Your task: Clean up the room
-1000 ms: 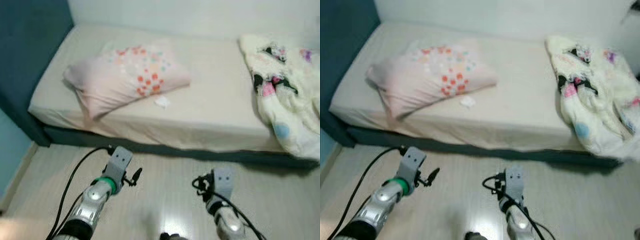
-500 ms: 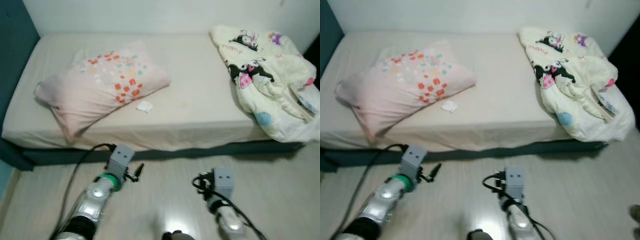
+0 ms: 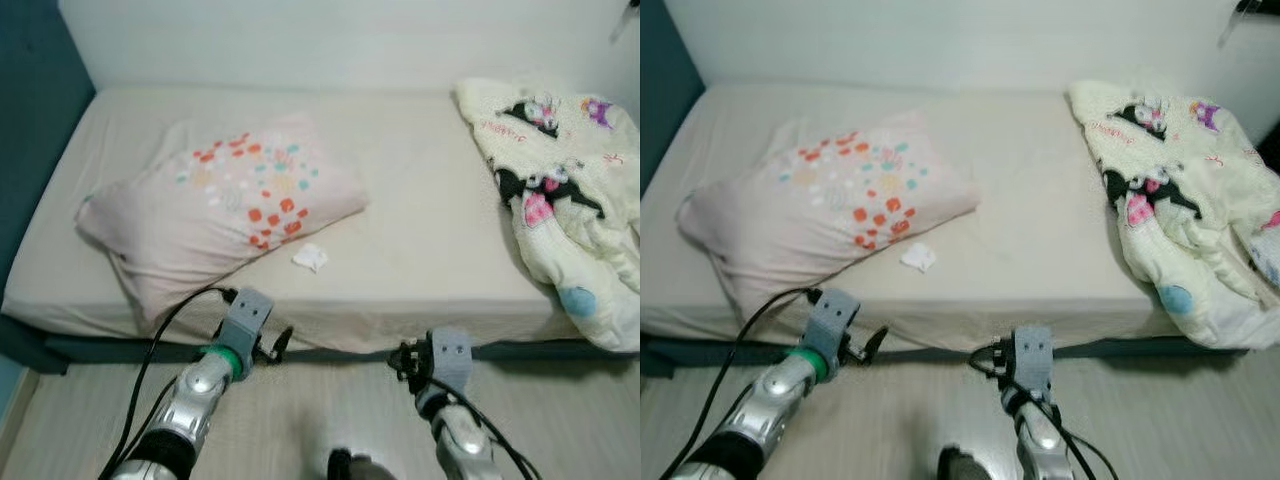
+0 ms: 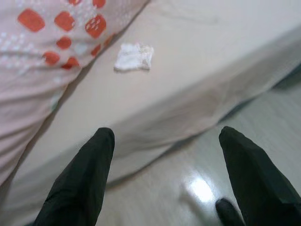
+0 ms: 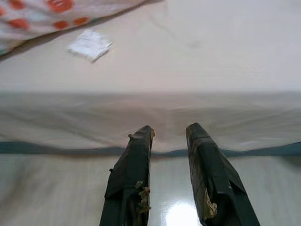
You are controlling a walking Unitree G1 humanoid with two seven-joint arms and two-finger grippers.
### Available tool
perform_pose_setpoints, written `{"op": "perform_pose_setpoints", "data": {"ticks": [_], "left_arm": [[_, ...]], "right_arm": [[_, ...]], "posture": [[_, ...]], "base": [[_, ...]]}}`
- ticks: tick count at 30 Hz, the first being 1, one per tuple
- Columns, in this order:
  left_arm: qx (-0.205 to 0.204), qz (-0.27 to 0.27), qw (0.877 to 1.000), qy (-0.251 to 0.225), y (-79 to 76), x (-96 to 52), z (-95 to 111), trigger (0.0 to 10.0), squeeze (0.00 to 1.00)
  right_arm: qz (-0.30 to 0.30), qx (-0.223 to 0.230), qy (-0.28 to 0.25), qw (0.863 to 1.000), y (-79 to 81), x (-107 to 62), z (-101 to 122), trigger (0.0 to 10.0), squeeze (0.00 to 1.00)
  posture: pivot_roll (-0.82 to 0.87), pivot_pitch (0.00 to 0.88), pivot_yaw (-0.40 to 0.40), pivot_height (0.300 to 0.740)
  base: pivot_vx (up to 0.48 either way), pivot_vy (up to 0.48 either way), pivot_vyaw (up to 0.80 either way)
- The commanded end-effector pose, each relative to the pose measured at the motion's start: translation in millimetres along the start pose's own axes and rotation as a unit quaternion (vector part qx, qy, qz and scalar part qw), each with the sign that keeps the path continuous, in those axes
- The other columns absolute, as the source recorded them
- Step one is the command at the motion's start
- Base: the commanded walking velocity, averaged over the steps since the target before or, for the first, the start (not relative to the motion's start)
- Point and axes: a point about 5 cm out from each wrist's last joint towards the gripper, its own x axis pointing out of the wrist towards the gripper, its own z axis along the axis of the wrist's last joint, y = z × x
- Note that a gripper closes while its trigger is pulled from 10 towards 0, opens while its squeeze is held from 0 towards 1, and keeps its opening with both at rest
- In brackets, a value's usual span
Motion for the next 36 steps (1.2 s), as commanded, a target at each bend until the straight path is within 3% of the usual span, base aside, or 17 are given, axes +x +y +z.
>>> {"op": "perform_pose_setpoints", "data": {"ticks": [1, 18, 36], "left_arm": [[0.0, 0.002, 1.0, 0.016, 1.5, -4.6, -10, 10.0, 0.0], [0.005, -0.021, 1.0, 0.007, -9.0, -1.9, -7, 10.0, 0.0], [0.017, -0.031, 0.999, -0.004, -0.6, -13.5, -9, 10.0, 0.0]], "right_arm": [[-0.001, 0.004, 0.01, 1.0, 0.7, -2.9, -5, 10.0, 0.0], [-0.015, -0.003, 0.008, 1.0, -6.9, -0.1, -1, 10.0, 0.0], [0.031, 0.017, 0.009, 0.999, 6.0, -0.4, -3, 10.0, 0.0]], "posture": [[0.02, 0.13, 0.011, 0.74], [0.01, 0.119, 0.016, 0.74], [0.02, 0.132, 0.023, 0.74]], "base": [[0.472, 0.0, 0.0], [0.474, 0.0, 0.0], [0.0, 0.0, 0.0]]}}
